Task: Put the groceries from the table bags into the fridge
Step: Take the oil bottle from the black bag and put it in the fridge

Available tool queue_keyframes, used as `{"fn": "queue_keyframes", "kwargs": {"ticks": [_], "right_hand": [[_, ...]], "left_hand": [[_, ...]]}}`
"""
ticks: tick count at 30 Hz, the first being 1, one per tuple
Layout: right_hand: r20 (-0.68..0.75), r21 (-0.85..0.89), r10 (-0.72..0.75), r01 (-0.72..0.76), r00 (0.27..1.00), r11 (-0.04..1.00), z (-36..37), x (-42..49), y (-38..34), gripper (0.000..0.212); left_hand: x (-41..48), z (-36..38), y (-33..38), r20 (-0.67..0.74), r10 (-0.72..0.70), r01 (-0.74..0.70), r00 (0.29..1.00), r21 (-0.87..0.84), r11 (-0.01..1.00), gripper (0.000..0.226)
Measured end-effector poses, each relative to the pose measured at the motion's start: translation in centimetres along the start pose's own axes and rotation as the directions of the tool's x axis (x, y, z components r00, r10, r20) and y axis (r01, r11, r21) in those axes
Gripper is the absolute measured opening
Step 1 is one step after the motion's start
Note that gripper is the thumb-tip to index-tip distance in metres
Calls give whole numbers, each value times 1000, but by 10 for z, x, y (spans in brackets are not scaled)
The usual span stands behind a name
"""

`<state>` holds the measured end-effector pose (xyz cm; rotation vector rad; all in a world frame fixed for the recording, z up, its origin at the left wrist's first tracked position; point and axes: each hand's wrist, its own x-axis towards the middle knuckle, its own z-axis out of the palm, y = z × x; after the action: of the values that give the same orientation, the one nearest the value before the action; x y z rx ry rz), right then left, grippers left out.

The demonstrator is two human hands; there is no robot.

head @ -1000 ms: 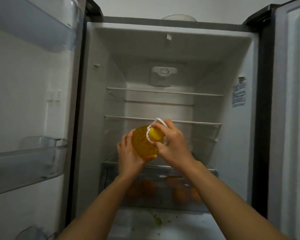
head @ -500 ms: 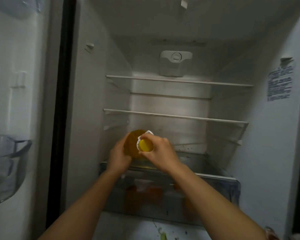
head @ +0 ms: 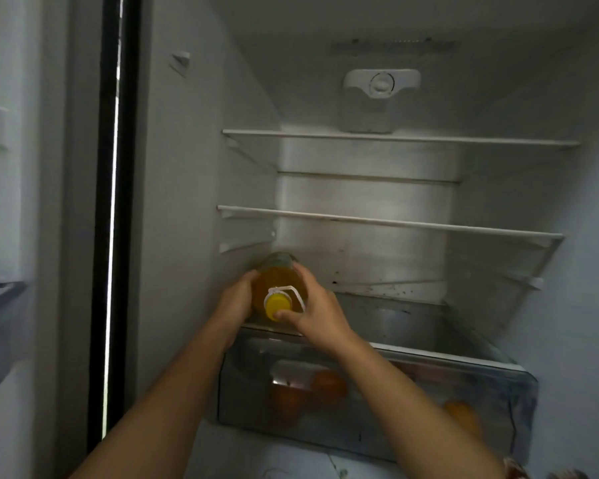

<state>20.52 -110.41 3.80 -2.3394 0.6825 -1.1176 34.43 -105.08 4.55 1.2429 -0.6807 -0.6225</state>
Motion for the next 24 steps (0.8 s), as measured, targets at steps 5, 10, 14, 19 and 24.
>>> {"fn": "queue_keyframes", "kwargs": {"ticks": [5, 10, 14, 19, 24], "right_hand": [[55, -135, 49, -41, 997, 990, 19, 15, 2, 79], [60, -121, 75, -67, 995, 990, 33, 30, 4, 78], [81, -112, 155, -145, 985, 983, 33, 34, 3, 77], [140, -238, 186, -149, 972, 960, 25, 40, 6, 81], [109, -257, 195, -162, 975, 953, 24, 35, 5, 75]], "left_hand": [[4, 0, 1, -16, 18, -16, 1000, 123, 992, 27], [4, -4, 5, -7, 31, -28, 999, 288, 957, 31], [3, -6, -1, 4, 67, -65, 998, 332, 941, 33], [-7, -2, -4, 3, 87, -85, 996, 248, 965, 46], [-11, 3, -10, 31, 128, -131, 991, 236, 963, 51]]}}
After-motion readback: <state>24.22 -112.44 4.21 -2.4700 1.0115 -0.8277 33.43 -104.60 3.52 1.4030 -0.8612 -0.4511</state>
